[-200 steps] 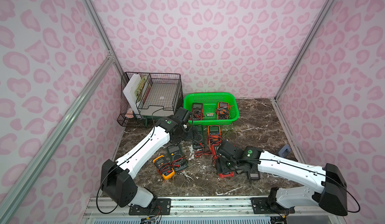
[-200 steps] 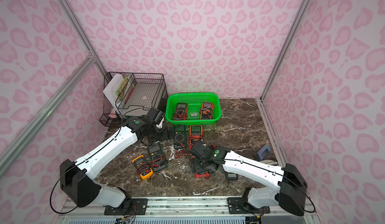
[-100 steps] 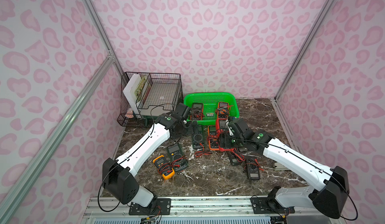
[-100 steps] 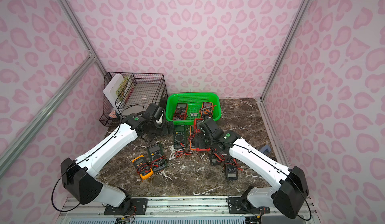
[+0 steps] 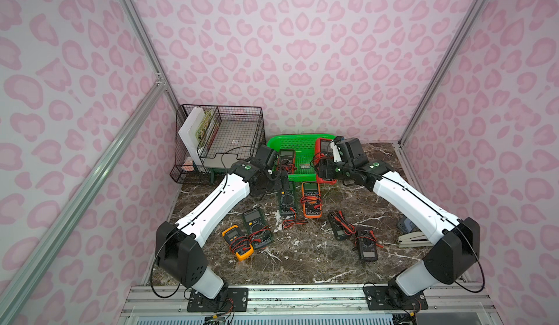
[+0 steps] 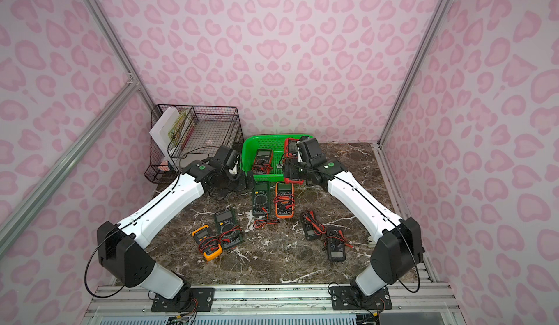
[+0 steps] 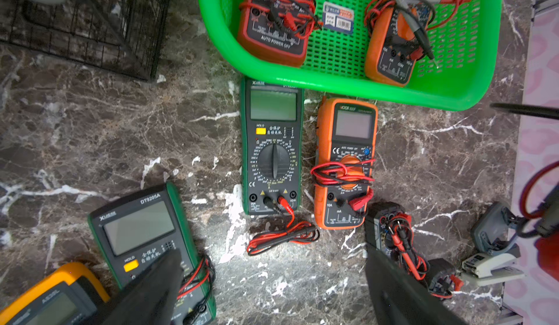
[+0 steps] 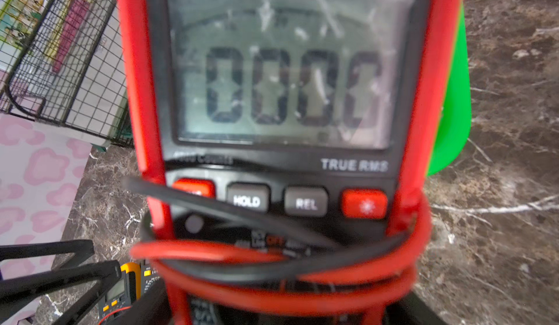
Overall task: Put the multimeter into the basket
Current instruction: Place the multimeter in the basket.
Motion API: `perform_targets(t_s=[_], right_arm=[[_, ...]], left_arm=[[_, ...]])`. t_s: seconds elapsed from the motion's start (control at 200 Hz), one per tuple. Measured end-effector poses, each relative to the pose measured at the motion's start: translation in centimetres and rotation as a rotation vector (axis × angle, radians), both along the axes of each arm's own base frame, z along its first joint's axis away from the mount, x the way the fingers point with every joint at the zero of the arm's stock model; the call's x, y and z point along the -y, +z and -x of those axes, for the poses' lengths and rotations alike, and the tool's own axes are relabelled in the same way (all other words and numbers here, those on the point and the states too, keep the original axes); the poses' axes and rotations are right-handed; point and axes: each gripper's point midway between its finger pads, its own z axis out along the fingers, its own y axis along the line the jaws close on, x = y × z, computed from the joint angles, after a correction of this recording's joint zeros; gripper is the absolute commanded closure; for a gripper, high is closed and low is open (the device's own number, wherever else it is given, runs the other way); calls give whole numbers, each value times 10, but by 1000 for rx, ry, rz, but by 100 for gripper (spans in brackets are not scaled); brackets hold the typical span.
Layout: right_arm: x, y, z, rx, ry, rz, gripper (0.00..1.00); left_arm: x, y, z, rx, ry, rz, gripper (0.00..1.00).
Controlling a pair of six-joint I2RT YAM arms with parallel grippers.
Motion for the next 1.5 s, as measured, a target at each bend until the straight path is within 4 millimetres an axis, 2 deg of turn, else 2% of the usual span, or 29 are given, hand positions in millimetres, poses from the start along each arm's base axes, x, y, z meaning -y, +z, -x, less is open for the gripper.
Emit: perform_targets(t_s=[0.17, 0.465, 0.685, 1.085, 1.21, 1.41, 1.47, 1.505], right_arm=[[-5, -2, -30, 5, -10, -3, 53], [-18, -19, -76, 9, -24, 6, 52], [-35, -45, -109, 4, -24, 7, 52], [-61, -104, -163, -28, -39, 47, 52], [-62, -125, -167, -68, -38, 75, 52], [-58, -162, -160, -151, -39, 127, 52], [-56, -171, -158, -174, -40, 140, 49], [-56, -175, -157, -180, -39, 144, 43]], left_arm=[[-3, -1, -13, -2, 14, -5, 1], [-2, -12, -13, -30, -3, -15, 1], [-4, -18, -12, -45, -2, -24, 1], [1, -28, -6, -87, -22, -7, 1], [2, -31, -4, -97, -27, -3, 1], [1, -32, -3, -100, -28, -5, 1], [1, -32, -3, -99, -29, -6, 1], [1, -32, -3, -99, -30, -6, 1]])
